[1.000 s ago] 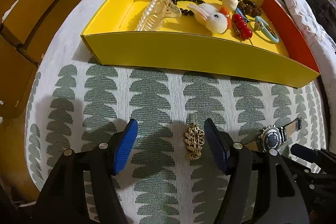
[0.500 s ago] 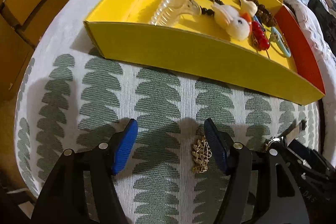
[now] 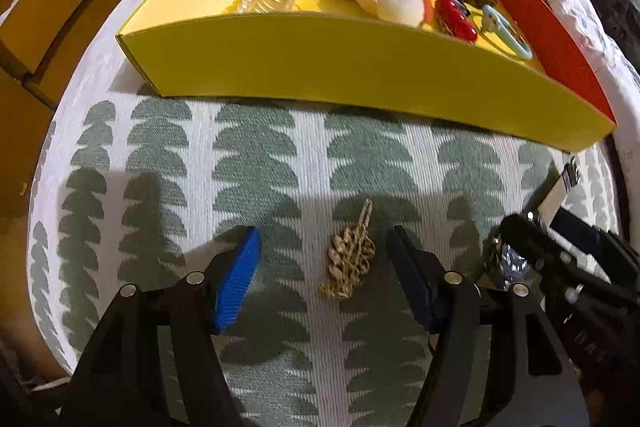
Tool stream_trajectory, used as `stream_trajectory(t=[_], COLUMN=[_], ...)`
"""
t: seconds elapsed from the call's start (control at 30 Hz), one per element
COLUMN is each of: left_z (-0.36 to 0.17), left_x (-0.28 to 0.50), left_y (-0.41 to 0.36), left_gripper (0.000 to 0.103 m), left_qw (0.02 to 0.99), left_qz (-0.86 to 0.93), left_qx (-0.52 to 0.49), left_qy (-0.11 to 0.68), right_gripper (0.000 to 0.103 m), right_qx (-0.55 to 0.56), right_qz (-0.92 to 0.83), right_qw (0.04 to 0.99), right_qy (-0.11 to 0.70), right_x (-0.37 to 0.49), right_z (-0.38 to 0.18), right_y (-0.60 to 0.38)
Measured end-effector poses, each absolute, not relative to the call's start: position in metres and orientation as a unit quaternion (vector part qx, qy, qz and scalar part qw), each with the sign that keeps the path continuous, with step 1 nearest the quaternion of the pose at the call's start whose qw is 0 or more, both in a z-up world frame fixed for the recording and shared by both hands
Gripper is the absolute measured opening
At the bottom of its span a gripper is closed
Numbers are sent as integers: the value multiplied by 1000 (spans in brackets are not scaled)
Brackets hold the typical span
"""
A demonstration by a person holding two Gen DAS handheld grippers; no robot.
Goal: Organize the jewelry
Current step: 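Grasp the gold brooch with the left tool while the right tool grips the wristwatch, then carry the gold brooch and wristwatch over the yellow box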
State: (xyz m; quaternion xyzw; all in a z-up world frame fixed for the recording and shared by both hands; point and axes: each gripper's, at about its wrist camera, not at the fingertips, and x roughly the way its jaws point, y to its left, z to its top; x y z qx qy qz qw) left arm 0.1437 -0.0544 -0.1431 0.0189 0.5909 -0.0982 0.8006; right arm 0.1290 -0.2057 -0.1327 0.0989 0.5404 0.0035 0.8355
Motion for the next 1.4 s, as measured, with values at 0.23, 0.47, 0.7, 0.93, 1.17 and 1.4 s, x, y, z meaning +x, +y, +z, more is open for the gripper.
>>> stream_trajectory(t=[0.23, 0.47, 0.7, 0.93, 1.17, 1.4], left_z=[-147, -144, -140, -138, -131, -129], left_x=[135, 136, 139, 144, 140, 137], left_y=[-61, -53, -34, -22, -15, -17], left_gripper=[54, 24, 24, 24, 24, 23], left_qw=[806, 808, 801, 796, 798, 799], left_qz=[-90, -96, -112, -117, -120, -125], left_qx=[34, 26, 1, -26, -31, -37], left_qy=[583, 581, 588, 593, 590, 587], right_gripper=[69, 55, 40, 13, 10, 8], right_qx=[97, 21, 36, 71, 82, 97], right_qz=[-4, -2, 8, 40, 52, 61], right_qw=[841, 854, 851, 846, 847, 851], right_qy=[532, 520, 523, 526, 523, 512], right_x=[127, 122, 121, 122, 119, 114], right_z=[-134, -138, -136, -123, -118, -106], right_y=[-201, -174, -181, -194, -195, -194])
